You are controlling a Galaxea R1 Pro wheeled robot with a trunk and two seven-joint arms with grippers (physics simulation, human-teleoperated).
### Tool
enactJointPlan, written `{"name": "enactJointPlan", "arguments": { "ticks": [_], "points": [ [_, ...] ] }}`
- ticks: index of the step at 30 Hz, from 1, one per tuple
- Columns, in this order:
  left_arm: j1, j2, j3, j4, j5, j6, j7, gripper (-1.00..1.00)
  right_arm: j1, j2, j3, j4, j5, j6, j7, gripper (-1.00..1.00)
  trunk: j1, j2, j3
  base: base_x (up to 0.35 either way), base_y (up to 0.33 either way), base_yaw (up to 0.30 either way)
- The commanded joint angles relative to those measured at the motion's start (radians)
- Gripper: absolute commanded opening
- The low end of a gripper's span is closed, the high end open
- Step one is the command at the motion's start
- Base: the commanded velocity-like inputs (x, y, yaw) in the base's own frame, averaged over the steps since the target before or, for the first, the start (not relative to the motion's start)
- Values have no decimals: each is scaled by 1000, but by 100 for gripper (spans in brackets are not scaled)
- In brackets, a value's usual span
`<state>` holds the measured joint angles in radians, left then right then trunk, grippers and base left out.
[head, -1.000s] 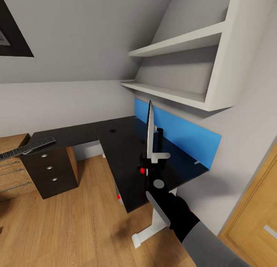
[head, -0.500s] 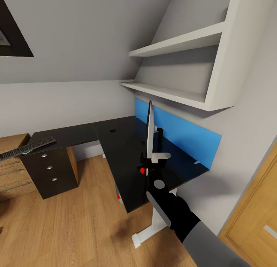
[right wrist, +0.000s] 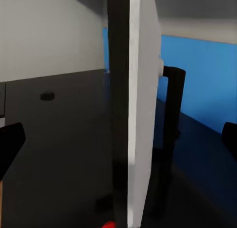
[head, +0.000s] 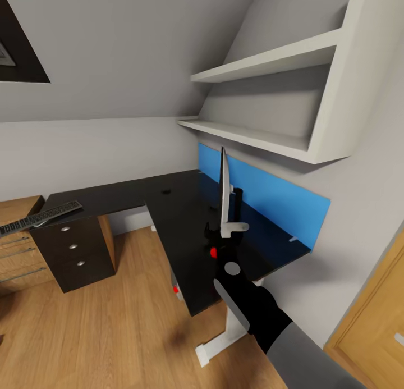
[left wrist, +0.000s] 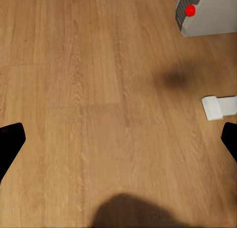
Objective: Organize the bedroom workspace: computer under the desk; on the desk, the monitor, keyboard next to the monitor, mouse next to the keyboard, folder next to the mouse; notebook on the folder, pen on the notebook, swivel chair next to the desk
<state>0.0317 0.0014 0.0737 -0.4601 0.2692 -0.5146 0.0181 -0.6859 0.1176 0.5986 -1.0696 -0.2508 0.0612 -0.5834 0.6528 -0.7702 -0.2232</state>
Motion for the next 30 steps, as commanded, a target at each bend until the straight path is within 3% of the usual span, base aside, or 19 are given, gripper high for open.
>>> {"name": "enactJointPlan", "arguments": {
  "ticks": [1,17,30],
  "points": [
    [0,0,-2,-2,4,-1,2,100,-1,-1,3,-1,-3,6,-7,100,1,-1,-1,116,89,0],
    [0,0,-3,-2,4,-1,2,100,-1,-11,3,-1,-2,6,-11,100,1,-1,-1,32,20,0],
    [0,0,-2,-2,4,-1,2,100,-1,-12,3,0,-1,6,-12,100,1,-1,-1,140,1,0]
  ]
}}
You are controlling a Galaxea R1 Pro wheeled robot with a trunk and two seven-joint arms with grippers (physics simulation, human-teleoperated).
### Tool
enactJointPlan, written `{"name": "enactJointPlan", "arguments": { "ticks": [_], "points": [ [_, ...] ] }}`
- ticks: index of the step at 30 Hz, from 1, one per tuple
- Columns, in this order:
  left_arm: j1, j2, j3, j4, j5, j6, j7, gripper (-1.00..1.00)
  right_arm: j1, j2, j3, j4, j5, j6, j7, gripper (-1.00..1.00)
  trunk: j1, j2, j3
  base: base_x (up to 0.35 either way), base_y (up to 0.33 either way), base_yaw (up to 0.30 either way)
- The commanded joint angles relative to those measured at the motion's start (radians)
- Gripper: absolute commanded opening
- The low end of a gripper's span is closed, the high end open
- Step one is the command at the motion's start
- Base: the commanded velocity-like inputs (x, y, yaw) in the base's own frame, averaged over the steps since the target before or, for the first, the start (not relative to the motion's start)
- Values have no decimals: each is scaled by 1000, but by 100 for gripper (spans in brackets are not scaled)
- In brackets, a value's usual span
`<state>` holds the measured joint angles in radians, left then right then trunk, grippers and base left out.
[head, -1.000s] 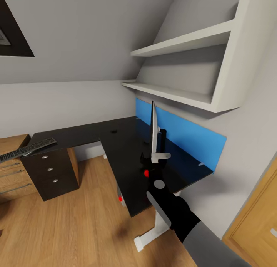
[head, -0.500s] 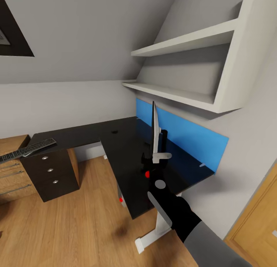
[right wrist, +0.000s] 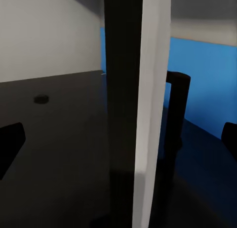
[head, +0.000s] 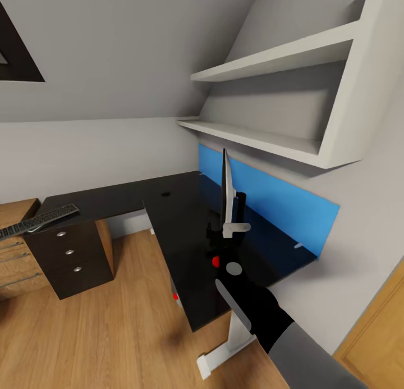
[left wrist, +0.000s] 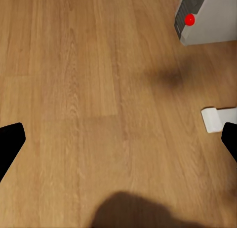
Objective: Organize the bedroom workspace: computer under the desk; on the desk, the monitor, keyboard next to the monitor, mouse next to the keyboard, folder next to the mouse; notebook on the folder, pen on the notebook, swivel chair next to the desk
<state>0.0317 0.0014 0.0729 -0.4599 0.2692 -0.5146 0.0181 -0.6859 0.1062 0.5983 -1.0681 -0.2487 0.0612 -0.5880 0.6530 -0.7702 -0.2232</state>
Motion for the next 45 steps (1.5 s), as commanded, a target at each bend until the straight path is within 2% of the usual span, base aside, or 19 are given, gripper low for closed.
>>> {"name": "enactJointPlan", "arguments": {
  "ticks": [1,11,22,45],
  "points": [
    [1,0,-1,-2,4,-1,2,100,-1,0,3,-1,-3,6,-7,100,0,-1,-1,30,0,0],
    [1,0,-1,-2,4,-1,2,100,-1,-2,2,0,-3,6,-7,100,0,-1,-1,11,0,0],
    [1,0,-1,-2,4,-1,2,100,-1,-23,3,-1,-4,6,-7,100,0,-1,4,1,0,-69],
    [1,1,-1,-2,4,-1,2,100,-1,-25,3,0,-4,6,-7,100,0,-1,6,2,1,-12]
  ]
}}
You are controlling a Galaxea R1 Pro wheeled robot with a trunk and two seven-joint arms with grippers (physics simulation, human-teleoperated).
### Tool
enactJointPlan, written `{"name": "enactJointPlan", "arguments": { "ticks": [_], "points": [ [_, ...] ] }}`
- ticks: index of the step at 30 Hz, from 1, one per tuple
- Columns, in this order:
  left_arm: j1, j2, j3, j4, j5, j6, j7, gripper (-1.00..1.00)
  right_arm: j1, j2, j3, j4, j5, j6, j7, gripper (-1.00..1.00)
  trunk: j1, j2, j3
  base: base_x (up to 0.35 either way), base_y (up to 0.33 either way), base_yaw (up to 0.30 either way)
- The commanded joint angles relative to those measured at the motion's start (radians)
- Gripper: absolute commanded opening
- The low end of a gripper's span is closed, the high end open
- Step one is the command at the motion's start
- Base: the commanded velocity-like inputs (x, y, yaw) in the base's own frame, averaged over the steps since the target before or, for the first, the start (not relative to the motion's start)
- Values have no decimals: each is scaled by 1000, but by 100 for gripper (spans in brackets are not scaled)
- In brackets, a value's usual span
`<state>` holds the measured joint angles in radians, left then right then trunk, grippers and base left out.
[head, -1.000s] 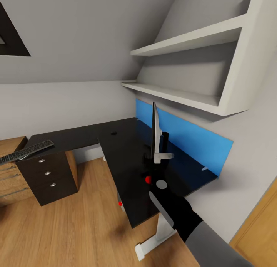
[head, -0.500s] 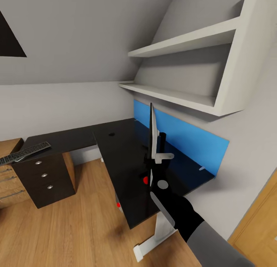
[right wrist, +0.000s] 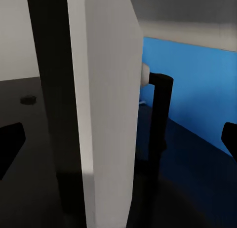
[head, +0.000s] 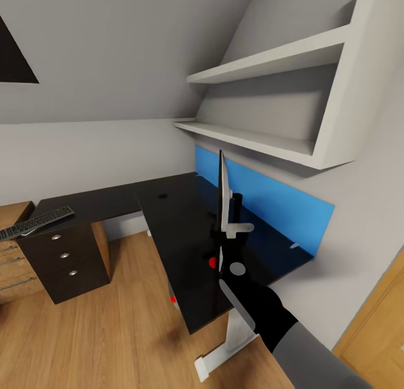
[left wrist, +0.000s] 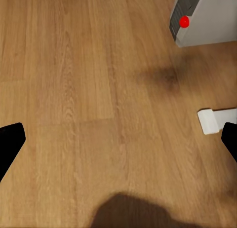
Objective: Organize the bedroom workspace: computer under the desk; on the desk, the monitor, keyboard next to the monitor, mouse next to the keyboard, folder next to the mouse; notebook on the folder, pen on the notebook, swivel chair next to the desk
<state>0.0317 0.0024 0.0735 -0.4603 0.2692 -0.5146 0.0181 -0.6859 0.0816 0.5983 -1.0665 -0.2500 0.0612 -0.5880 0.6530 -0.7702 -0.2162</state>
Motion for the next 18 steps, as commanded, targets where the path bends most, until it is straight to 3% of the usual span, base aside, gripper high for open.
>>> {"name": "enactJointPlan", "arguments": {
  "ticks": [1,9,18],
  "points": [
    [1,0,-2,-2,4,-1,2,100,-1,0,3,-1,-3,6,-7,100,0,-1,-1,66,45,0],
    [1,0,-1,-2,4,-1,2,100,-1,-1,3,-1,-2,6,-7,100,0,-1,-1,129,77,0],
    [1,-1,-1,-2,4,-1,2,100,-1,-3,2,-1,-2,6,-7,100,0,-1,-1,23,13,0]
  ]
}}
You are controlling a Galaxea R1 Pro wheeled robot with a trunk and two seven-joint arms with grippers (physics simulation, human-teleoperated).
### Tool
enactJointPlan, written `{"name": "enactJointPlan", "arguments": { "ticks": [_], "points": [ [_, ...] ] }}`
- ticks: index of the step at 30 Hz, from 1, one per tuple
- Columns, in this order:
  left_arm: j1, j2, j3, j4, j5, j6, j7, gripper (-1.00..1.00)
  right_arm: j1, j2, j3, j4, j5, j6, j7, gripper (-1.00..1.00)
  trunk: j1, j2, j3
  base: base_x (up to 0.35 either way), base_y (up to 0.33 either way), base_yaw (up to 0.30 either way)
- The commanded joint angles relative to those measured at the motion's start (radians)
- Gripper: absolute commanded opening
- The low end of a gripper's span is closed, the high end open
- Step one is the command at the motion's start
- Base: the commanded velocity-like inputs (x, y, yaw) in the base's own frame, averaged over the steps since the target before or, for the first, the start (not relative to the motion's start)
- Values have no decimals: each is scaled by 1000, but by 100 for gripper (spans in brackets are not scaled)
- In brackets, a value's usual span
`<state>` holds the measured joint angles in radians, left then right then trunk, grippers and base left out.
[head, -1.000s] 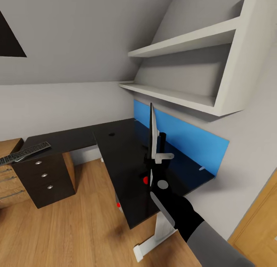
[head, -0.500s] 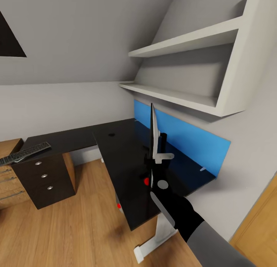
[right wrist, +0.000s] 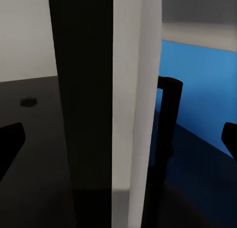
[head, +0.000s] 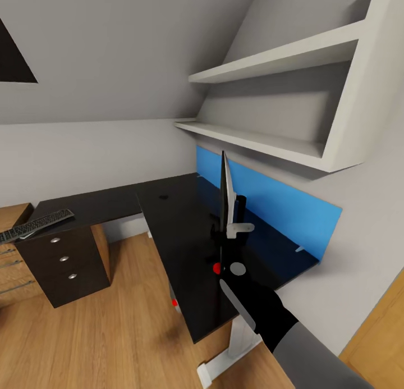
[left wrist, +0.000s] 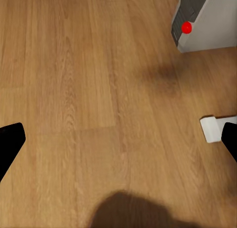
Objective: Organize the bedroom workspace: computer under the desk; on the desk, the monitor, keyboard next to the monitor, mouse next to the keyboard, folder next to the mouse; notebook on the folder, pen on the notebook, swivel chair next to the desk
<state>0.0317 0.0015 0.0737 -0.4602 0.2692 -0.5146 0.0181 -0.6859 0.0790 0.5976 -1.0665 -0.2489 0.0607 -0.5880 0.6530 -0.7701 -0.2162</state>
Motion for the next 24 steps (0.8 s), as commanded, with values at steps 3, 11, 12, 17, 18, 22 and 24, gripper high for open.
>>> {"name": "enactJointPlan", "arguments": {
  "ticks": [3,11,12,17,18,22,24],
  "points": [
    [1,0,-2,-2,4,-1,2,100,-1,-1,3,-1,-3,6,-7,100,0,-1,-1,5,3,0],
    [1,0,-2,-2,4,-1,2,100,-1,-1,3,-1,-3,6,-7,100,0,-1,1,2,1,-37],
    [1,0,-2,-2,4,-1,2,100,-1,-1,3,-1,-3,6,-7,100,0,-1,1,1,0,-90],
    [1,0,-2,-2,4,-1,2,100,-1,-1,3,-1,-3,6,-7,100,0,-1,5,0,0,-106],
    [1,0,-2,-2,4,-1,2,100,-1,-1,3,-1,-3,6,-7,100,0,-1,5,0,0,-86],
    [1,0,-2,-2,4,-1,2,100,-1,-1,3,-1,-3,6,-7,100,0,-1,7,0,0,-51],
    [1,0,-2,-2,4,-1,2,100,-1,-1,3,-1,-3,6,-7,100,0,-1,7,0,0,-25]
  ]
}}
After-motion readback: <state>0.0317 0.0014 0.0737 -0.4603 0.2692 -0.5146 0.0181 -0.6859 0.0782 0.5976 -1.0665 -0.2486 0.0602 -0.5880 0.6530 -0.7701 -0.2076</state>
